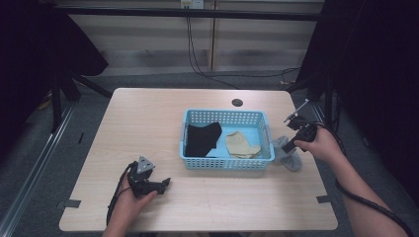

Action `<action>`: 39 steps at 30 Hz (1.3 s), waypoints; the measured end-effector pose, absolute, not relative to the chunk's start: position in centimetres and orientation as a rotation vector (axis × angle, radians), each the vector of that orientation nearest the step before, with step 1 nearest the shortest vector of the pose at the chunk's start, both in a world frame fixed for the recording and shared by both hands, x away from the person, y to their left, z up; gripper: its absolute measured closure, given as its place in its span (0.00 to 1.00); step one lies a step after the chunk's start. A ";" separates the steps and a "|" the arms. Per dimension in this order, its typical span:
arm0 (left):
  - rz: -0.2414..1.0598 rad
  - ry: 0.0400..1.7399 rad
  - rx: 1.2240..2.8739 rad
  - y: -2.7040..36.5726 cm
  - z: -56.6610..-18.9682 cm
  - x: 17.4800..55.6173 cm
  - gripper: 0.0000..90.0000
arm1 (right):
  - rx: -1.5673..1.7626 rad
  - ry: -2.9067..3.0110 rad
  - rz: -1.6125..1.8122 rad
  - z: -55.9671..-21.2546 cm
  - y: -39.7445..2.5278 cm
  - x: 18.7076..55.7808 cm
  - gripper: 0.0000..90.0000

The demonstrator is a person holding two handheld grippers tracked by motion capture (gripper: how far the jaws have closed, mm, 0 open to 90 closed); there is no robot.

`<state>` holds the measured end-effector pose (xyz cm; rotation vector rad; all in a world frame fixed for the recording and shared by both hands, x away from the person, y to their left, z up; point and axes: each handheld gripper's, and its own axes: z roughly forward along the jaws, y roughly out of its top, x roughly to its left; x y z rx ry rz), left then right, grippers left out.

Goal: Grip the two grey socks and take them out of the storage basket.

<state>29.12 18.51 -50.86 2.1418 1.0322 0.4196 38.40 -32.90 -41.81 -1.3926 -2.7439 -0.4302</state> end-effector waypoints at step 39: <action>0.421 1.048 2.123 18.4 -50.9 29.0 0.16 | -1.155 -2.903 -0.539 -41.2 -29.1 29.1 0.38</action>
